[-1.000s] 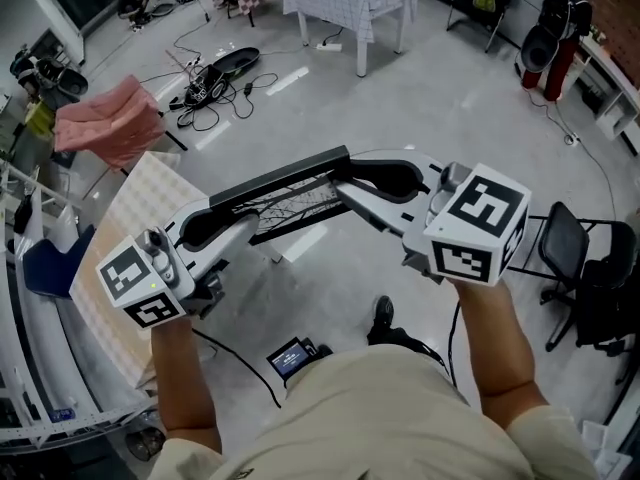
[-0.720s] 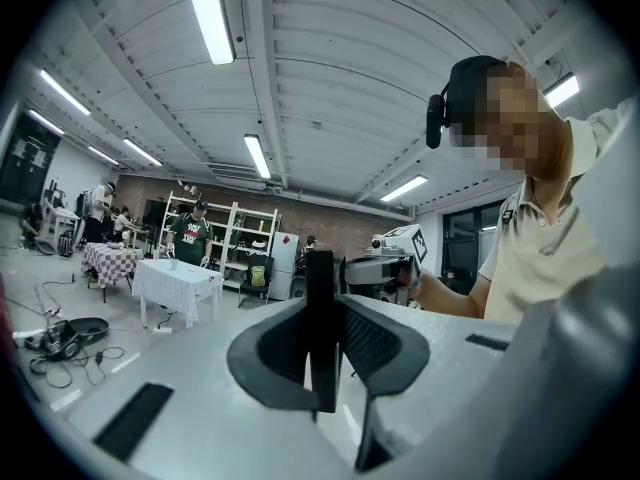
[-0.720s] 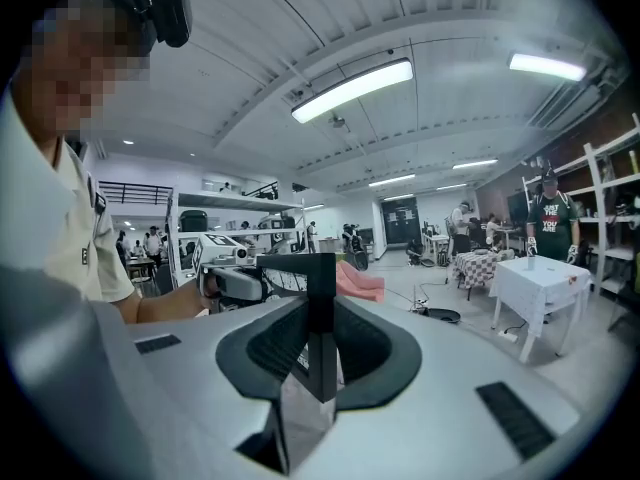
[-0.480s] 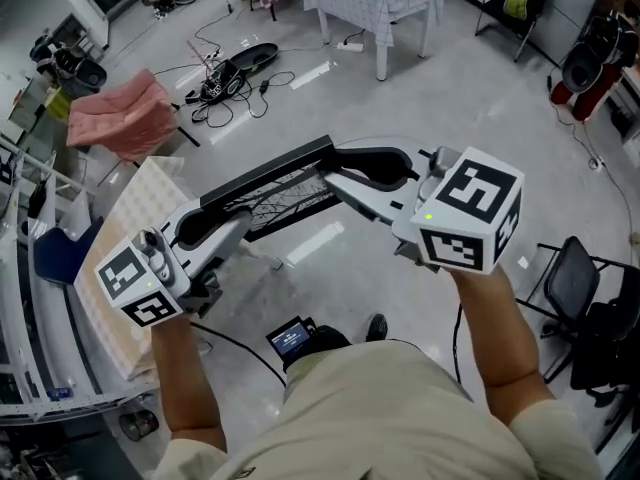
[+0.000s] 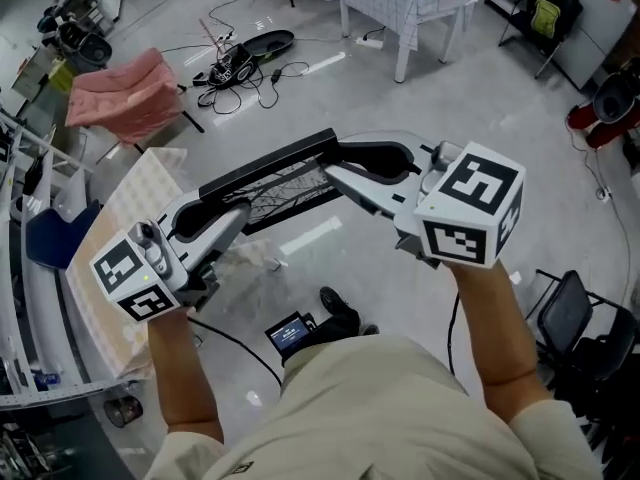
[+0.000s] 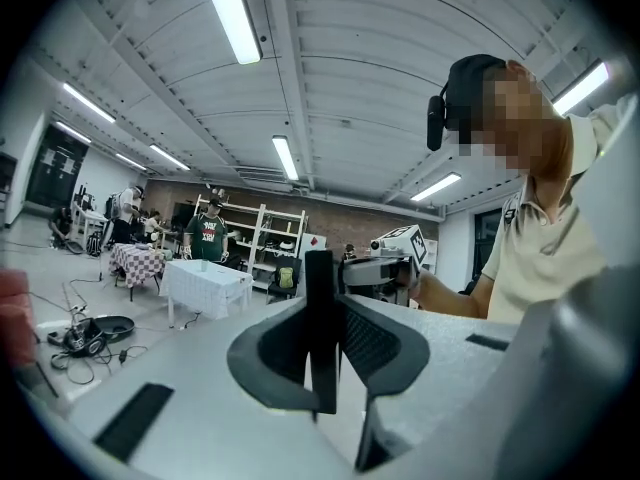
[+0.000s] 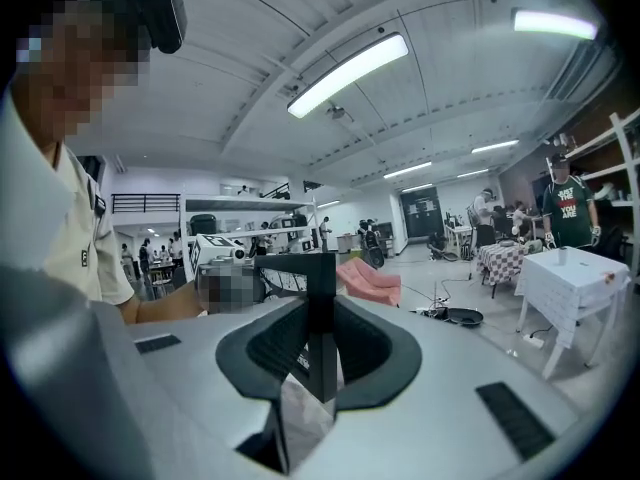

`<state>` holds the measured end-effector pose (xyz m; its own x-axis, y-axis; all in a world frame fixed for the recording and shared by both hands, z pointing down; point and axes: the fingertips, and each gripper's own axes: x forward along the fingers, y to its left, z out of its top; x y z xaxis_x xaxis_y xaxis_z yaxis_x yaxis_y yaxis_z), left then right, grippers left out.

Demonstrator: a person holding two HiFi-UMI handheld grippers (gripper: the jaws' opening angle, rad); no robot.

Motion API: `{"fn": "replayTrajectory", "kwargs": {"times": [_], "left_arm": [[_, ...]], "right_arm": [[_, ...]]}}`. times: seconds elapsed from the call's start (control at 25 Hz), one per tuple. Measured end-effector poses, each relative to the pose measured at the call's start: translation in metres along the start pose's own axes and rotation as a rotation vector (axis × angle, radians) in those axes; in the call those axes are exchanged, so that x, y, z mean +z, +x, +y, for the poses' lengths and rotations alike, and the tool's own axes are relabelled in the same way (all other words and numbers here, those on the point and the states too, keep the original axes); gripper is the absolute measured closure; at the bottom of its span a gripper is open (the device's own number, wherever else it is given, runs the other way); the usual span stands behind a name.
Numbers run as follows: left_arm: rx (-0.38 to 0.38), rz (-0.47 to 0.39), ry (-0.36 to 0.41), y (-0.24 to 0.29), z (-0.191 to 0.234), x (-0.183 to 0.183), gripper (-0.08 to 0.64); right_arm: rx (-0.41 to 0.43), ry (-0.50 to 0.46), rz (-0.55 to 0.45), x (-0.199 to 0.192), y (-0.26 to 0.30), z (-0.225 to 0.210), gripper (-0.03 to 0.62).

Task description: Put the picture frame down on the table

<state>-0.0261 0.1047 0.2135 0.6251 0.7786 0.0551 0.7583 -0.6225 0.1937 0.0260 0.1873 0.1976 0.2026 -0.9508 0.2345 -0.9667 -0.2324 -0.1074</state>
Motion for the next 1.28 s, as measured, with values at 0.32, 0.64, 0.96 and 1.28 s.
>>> {"fn": "replayTrajectory", "kwargs": {"times": [0.32, 0.64, 0.96, 1.28], "left_arm": [[0.045, -0.055, -0.021, -0.027, 0.099, 0.012, 0.49], [0.173, -0.072, -0.038, -0.081, 0.15, 0.017, 0.491], [0.379, -0.074, -0.106, -0.092, 0.236, 0.022, 0.491], [0.604, -0.113, -0.128, -0.097, 0.261, -0.006, 0.491]], "right_arm": [[0.043, -0.033, 0.032, 0.027, 0.097, -0.044, 0.52], [0.171, -0.044, 0.063, 0.041, 0.181, -0.04, 0.52], [0.381, -0.025, 0.106, 0.053, 0.274, -0.095, 0.52], [0.608, -0.079, 0.136, 0.033, 0.321, -0.109, 0.52]]}}
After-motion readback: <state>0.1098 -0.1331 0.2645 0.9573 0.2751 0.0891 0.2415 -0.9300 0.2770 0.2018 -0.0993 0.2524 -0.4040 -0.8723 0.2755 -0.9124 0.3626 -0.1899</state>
